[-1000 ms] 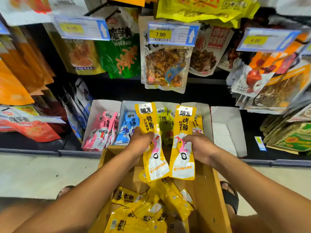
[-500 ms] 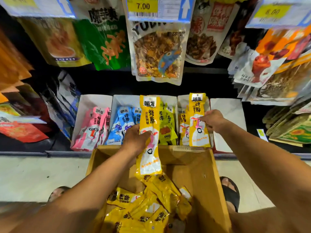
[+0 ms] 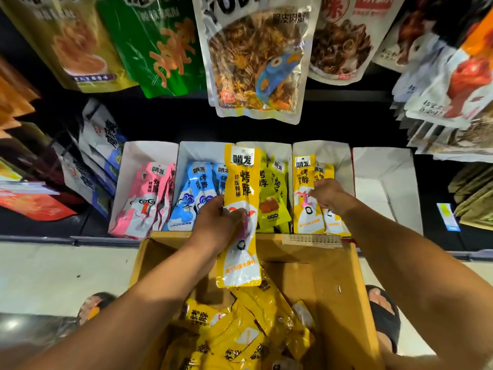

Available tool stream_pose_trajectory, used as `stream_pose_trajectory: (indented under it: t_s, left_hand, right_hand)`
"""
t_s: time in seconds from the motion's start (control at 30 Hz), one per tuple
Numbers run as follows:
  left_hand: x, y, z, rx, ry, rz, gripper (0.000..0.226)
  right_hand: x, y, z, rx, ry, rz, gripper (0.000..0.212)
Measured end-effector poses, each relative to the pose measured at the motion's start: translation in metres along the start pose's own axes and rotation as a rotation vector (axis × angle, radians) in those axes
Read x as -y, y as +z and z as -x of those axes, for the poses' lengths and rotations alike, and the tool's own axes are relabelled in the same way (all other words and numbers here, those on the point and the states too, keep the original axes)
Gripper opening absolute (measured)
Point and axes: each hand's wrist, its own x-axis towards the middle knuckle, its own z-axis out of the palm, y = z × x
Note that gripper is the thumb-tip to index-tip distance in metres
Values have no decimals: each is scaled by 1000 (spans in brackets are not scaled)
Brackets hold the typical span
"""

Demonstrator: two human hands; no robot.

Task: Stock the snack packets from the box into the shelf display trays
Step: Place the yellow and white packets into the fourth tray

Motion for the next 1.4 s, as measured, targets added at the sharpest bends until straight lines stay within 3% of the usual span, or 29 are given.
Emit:
stream_pose_trajectory:
  t_s: [0.2, 0.5, 0.6, 0.73, 0.9, 1.0, 1.2, 1.4]
  left_hand:
    - [1, -1, -1, 4, -7, 15, 13]
    - [-5, -4, 8, 11, -4, 63, 15]
    - [-12, -2, 12, 30, 21, 88, 19]
    - [-23, 0, 21, 40, 39, 127, 8]
    - [-32, 3, 35, 29, 18, 193, 19]
    - [-40, 5, 43, 31, 0, 189, 25]
    - [-35, 9, 44, 43, 5, 205, 31]
    - [-29, 17, 43, 23, 49, 157, 24]
  right_hand:
    - [-4, 4, -7, -48, -26, 75, 71]
    - [-3, -10, 32, -36, -92, 40, 69]
    - [10, -26, 55, -26, -187, 42, 70]
    - [40, -44, 109, -32, -361, 135, 71]
    - [63, -35, 220, 5, -592, 146, 79]
    - [63, -19, 265, 19, -659, 310, 90]
    - [65, 13, 283, -62, -610, 497, 97]
    - [67, 21, 279, -177, -610, 622, 90]
